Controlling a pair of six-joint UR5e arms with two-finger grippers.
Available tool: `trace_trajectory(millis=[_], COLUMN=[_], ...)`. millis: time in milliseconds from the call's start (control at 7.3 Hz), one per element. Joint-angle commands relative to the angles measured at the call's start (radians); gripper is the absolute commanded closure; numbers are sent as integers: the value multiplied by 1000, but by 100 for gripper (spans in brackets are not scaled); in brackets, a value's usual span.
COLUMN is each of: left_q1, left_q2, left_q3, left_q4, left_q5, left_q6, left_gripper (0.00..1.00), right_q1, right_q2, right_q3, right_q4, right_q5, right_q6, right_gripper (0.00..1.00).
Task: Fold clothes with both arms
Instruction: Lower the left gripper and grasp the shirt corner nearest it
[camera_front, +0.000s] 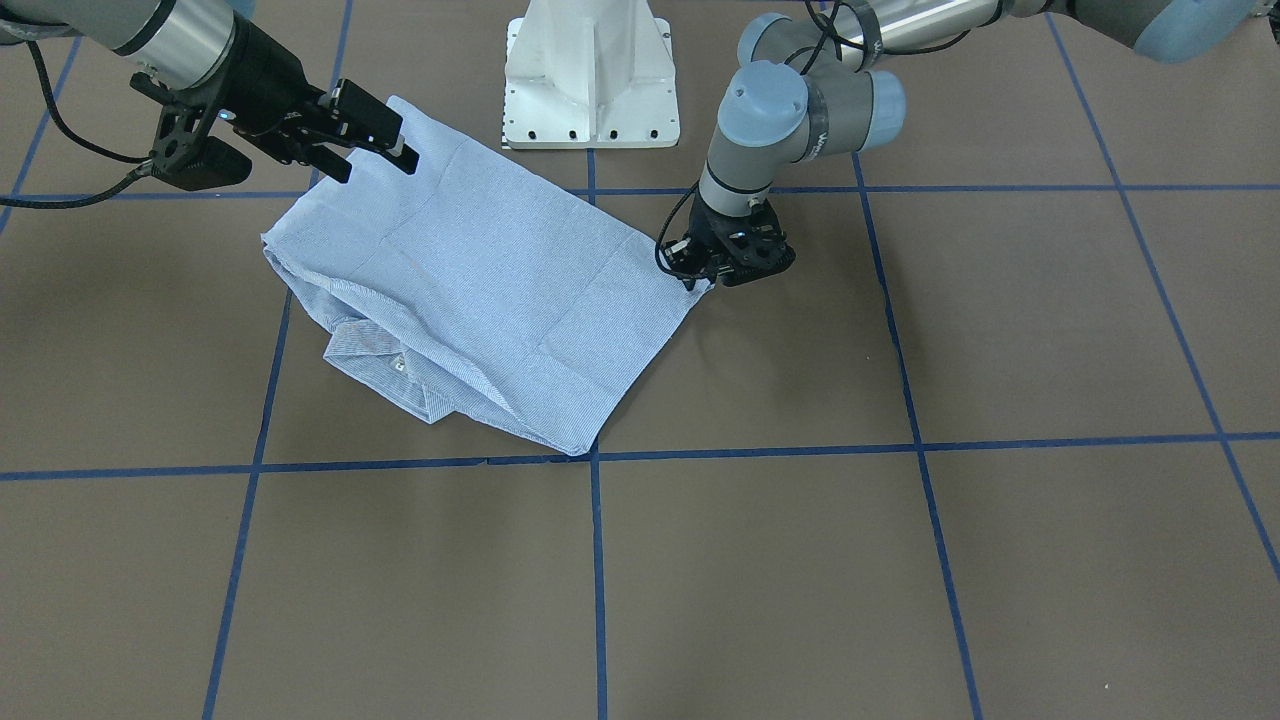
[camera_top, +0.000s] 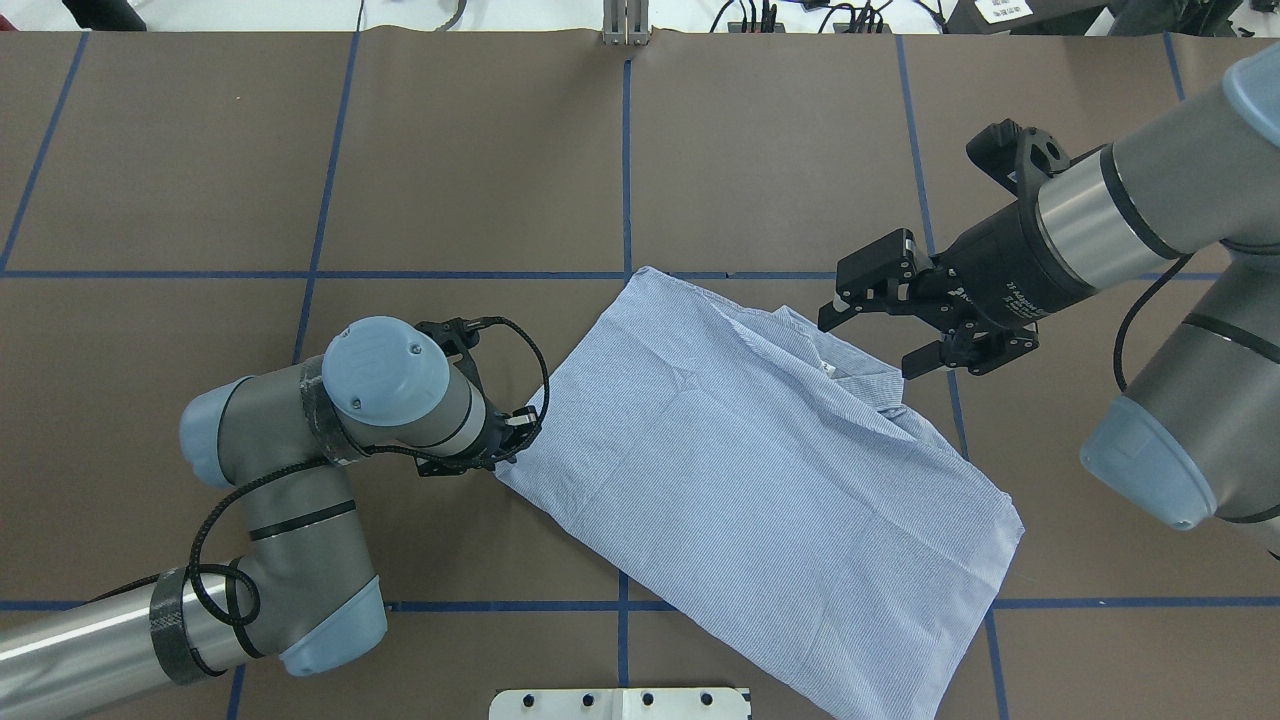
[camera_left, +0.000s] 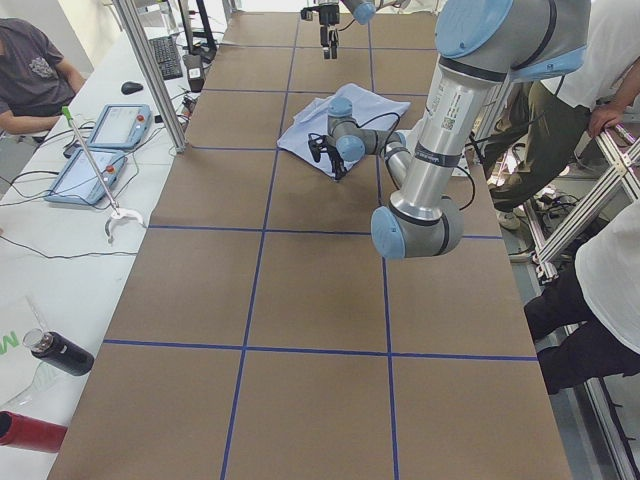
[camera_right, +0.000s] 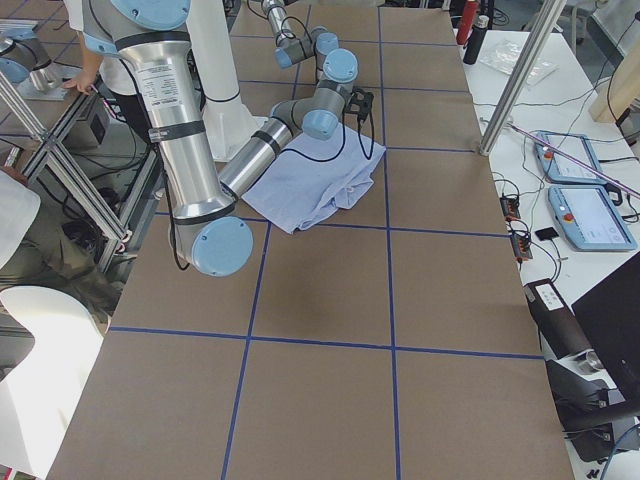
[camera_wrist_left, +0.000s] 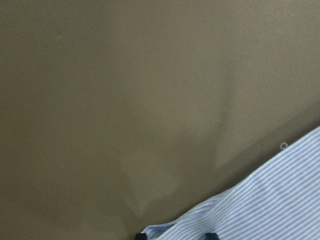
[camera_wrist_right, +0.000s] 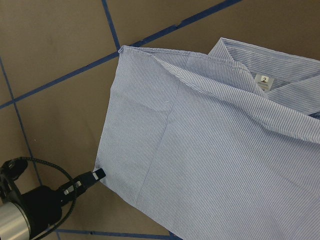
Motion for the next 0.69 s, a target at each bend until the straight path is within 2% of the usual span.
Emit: trace_trajectory(millis=[0,274,548], left_q1=[-3,-29,-106], left_q2=[1,3,0], left_q3=[-11,-42,-45], left_q4=[4,26,92], left_q5=[21,21,23], left_q6=[-3,-3,4], left_gripper=[100,100,100], right_q1=[1,1,17], right_q2=[-2,-1,-4], right_q3=[-1,-2,1], right_q4=[0,0,3], right_q5=[0,0,-3], right_q6=[-1,-1,-3], right_gripper=[0,0,0])
